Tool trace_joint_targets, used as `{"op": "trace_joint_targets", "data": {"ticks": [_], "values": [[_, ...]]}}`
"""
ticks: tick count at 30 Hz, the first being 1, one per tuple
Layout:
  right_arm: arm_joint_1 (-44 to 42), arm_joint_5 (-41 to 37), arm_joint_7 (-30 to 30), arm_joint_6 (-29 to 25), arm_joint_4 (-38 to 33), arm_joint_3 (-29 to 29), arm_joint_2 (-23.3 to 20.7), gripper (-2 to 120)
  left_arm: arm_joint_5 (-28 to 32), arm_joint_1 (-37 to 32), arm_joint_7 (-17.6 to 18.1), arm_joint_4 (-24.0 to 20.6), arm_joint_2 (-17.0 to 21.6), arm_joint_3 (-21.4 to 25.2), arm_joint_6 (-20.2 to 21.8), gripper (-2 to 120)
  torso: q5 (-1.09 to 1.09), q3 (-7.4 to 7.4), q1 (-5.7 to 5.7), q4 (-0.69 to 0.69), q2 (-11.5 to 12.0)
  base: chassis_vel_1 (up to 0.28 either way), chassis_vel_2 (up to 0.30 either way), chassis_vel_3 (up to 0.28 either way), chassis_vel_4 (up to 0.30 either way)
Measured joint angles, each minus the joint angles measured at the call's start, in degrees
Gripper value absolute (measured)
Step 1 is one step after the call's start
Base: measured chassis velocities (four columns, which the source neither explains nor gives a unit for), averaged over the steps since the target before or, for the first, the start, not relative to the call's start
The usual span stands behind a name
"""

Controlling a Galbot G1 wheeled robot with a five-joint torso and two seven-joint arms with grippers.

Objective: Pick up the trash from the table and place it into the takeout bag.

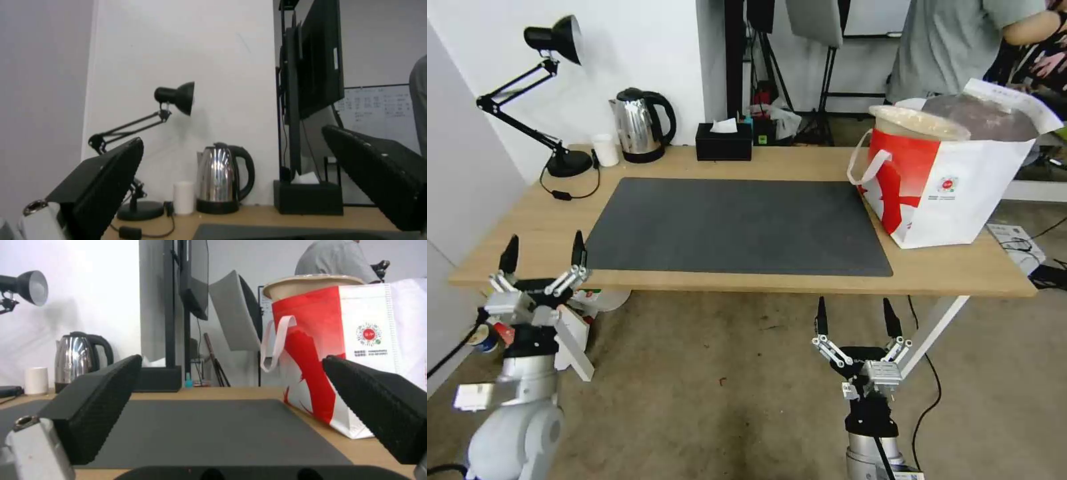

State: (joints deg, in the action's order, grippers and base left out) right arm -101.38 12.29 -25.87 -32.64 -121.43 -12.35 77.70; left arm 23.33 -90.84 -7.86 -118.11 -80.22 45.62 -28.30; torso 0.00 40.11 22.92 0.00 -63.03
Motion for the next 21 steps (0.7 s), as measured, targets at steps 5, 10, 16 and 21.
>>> {"op": "trace_joint_targets", "data": {"ticks": [5, 10, 16, 21], "values": [[0.0, 0.0, 0.0, 0.0, 0.0, 0.0, 0.0, 100, -0.5, -0.8, -1.0, 1.1, -1.1, -0.5, -1.3, 100, 0.00, 0.00, 0.00, 0.00, 0.0, 0.000, 0.000, 0.000, 0.000], [0.0, 0.0, 0.0, 0.0, 0.0, 0.0, 0.0, 100, -2.2, -4.2, -1.6, 2.0, -2.4, -1.6, -3.6, 100, 0.00, 0.00, 0.00, 0.00, 0.0, 0.000, 0.000, 0.000, 0.000], [0.0, 0.0, 0.0, 0.0, 0.0, 0.0, 0.0, 100, -2.5, -6.7, -3.1, 2.4, -2.8, -1.9, -5.5, 100, 0.00, 0.00, 0.00, 0.00, 0.0, 0.000, 0.000, 0.000, 0.000], [0.0, 0.0, 0.0, 0.0, 0.0, 0.0, 0.0, 100, -2.5, -8.1, -4.2, 2.7, -2.4, -1.7, -6.6, 100, 0.00, 0.00, 0.00, 0.00, 0.0, 0.000, 0.000, 0.000, 0.000]]}}
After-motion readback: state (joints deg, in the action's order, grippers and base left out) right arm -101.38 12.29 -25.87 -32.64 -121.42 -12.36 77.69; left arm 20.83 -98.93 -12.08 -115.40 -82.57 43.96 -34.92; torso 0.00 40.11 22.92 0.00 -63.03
